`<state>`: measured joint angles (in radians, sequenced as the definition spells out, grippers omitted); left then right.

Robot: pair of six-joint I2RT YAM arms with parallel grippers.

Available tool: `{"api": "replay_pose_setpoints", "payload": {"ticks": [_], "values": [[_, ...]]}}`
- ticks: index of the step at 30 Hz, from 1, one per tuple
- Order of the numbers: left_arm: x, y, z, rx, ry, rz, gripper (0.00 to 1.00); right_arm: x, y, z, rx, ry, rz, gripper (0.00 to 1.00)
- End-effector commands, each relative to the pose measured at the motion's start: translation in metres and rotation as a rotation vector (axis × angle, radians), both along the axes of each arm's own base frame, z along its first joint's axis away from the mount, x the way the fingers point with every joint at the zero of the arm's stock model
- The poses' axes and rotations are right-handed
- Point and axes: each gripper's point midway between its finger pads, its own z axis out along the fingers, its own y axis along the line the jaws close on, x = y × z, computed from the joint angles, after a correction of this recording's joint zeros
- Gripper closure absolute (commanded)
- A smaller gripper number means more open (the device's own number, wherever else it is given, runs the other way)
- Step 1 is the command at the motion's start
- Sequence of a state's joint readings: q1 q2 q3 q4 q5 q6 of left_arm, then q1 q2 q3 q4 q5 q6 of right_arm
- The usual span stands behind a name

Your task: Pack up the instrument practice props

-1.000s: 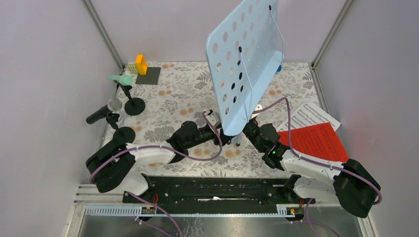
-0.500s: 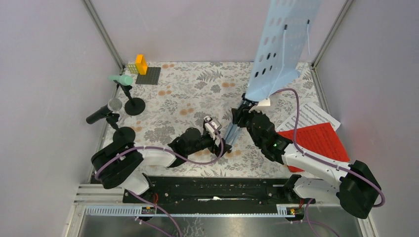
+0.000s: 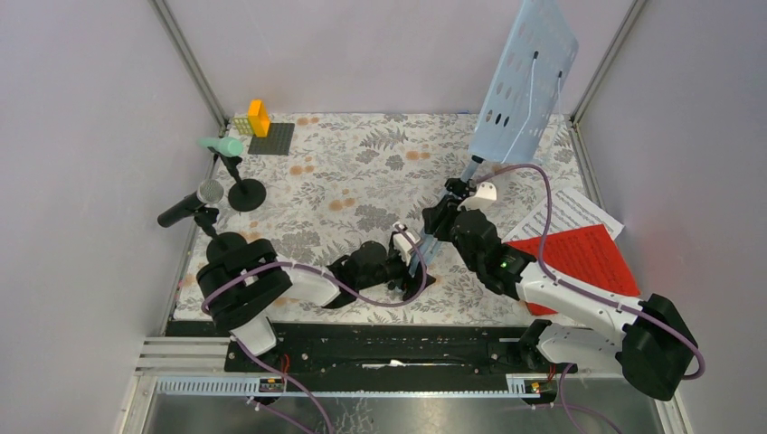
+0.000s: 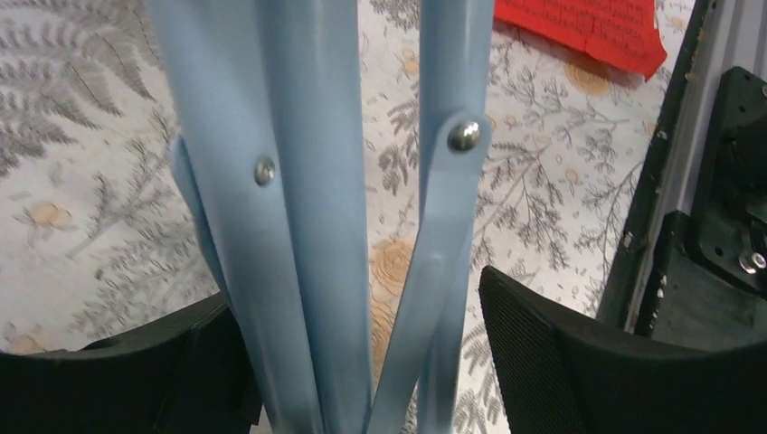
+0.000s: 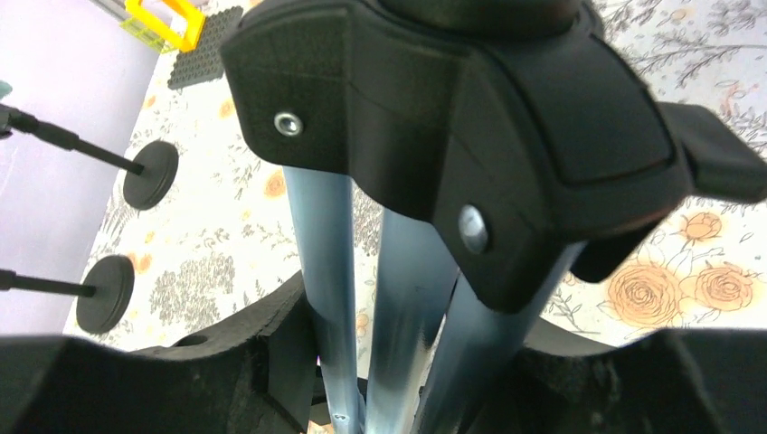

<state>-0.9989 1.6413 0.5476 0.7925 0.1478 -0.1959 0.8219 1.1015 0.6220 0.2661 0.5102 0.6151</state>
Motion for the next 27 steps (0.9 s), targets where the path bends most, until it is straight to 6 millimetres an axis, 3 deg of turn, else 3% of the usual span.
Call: {"api": "replay_pose_setpoints", "payload": {"ticks": [1, 4, 6, 9, 15, 19, 21, 27], "values": [[-0.010, 0.002, -0.001, -0.044, 0.021, 0.049, 0.22, 0.014, 0.016, 0.120, 0.202, -0.261, 0.021, 1.00], [-0.012, 0.010, -0.012, -0.014, 0.050, 0.082, 0.40, 0.016, 0.012, 0.115, 0.195, -0.232, -0.015, 1.00], [-0.014, 0.013, -0.016, 0.009, 0.058, 0.087, 0.55, 0.019, 0.003, 0.110, 0.159, -0.224, -0.061, 1.00], [-0.012, 0.018, -0.017, 0.030, 0.057, 0.104, 0.69, 0.024, -0.016, 0.100, 0.076, -0.227, -0.145, 1.00], [-0.001, 0.006, -0.016, 0.145, 0.017, 0.073, 0.98, 0.043, -0.046, 0.073, -0.092, -0.199, -0.260, 1.00], [0.020, -0.005, -0.012, 0.194, 0.013, 0.061, 1.00, 0.062, -0.069, 0.055, -0.086, -0.150, -0.294, 1.00], [0.031, -0.005, -0.015, 0.192, 0.048, 0.066, 1.00, 0.073, -0.071, 0.048, -0.097, -0.132, -0.266, 1.00], [0.045, 0.005, -0.032, 0.226, 0.143, 0.079, 1.00, 0.099, -0.054, 0.033, -0.173, -0.090, -0.182, 1.00]]}}
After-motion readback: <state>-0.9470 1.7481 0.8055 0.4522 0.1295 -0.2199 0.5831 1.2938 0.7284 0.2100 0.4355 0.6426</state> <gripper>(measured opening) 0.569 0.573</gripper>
